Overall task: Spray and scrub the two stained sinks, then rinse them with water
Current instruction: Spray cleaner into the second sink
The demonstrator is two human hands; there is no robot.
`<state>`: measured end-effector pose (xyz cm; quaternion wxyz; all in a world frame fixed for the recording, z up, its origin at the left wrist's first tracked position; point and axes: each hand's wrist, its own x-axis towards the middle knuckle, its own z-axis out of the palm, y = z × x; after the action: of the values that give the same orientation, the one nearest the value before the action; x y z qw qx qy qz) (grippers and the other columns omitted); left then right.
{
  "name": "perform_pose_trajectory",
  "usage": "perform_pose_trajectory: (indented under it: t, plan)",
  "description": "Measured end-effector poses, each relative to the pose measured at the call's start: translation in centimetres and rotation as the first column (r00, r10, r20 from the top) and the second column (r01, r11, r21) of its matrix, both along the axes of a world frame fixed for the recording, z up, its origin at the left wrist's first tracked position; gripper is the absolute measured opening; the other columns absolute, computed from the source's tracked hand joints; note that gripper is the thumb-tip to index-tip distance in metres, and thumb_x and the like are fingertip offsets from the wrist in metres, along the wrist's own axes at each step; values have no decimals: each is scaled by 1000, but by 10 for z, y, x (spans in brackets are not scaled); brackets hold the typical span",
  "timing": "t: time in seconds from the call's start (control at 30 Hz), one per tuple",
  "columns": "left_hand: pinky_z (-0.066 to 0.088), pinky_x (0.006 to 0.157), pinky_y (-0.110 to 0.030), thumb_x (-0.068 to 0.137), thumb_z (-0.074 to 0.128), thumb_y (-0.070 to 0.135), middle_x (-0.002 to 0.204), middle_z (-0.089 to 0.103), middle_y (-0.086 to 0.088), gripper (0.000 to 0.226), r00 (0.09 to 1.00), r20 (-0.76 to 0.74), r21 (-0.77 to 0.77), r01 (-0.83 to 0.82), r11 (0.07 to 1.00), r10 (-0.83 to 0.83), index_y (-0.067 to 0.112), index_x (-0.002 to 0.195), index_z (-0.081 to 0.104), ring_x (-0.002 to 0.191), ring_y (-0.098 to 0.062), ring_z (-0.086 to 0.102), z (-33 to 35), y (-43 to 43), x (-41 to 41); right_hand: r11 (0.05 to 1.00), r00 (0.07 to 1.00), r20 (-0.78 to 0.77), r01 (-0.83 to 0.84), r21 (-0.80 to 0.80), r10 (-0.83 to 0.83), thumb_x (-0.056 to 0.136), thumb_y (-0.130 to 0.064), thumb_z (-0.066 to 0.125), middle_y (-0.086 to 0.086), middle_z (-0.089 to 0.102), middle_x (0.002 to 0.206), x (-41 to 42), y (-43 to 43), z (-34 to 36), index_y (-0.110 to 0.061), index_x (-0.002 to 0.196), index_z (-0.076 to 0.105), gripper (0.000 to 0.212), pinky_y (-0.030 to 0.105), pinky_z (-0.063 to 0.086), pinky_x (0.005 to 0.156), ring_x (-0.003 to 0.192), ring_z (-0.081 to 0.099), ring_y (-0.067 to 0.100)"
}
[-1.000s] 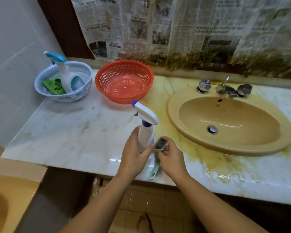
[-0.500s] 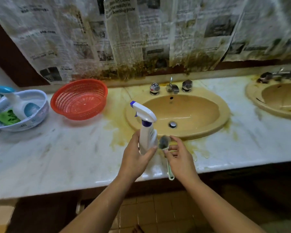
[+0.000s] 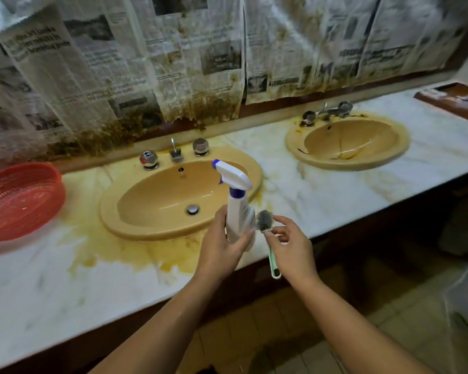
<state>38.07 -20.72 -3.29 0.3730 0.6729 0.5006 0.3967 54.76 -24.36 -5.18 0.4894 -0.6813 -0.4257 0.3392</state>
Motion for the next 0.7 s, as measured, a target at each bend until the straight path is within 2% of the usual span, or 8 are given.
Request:
perform_pose_trajectory:
  t: [0.1,0.27,0.37,0.43,0.53,0.63,0.7]
  plan:
    - [56,89,-35,88,77,44,122,60,28,57,1000,3,-8,31,999,-31,44,135,44,110,2,59,0,14,37,999,999,13,43,-3,-43,93,-25,76,-8,70,97,35,10,2,-34,120,63,31,19,50,74,88,67,8]
    - [53,87,-24,89,76,48,121,61,30,55,997,16,-37,71,997,-71,51,133,43,108,6,59,-5,48,88,998,997,36,62,-33,-61,93,-25,76,-12,69,96,88,40,0,-35,116,63,28,13,47,73,89,64,4]
    - [52,86,-21,90,75,43,117,63,30,50,995,21,-35,98,995,-97,62,123,43,107,7,61,-8,76,115,996,995,78,60,-63,-55,93,-26,76,-13,69,98,120,66,-4,-36,115,63,28,8,46,72,90,64,3]
    - [54,87,-23,92,75,40,118,64,28,48,991,34,-52,130,990,-128,60,125,46,108,6,61,-9,97,134,994,993,102,74,-78,-66,93,-24,76,-13,70,98,142,83,-7,-34,116,64,28,7,46,73,91,65,2]
    - [57,90,-30,92,75,37,120,63,26,47,987,45,-73,157,985,-154,43,134,52,110,3,61,-11,127,162,989,989,131,87,-116,-71,92,-26,76,-14,70,99,172,106,-11,-33,116,64,28,10,46,76,91,64,1]
    - [55,88,-23,92,74,39,118,62,32,47,984,33,-91,179,980,-176,53,129,48,108,8,60,-13,153,186,983,987,144,92,-157,-69,92,-28,77,-15,70,99,199,130,-16,-33,116,65,28,17,49,79,91,65,2]
    - [53,87,-21,92,73,40,118,62,32,46,985,27,-114,171,979,-169,57,125,47,108,10,60,-15,167,200,981,988,145,81,-175,-56,91,-27,78,-15,71,97,214,144,-20,-33,113,65,26,17,49,78,87,65,2]
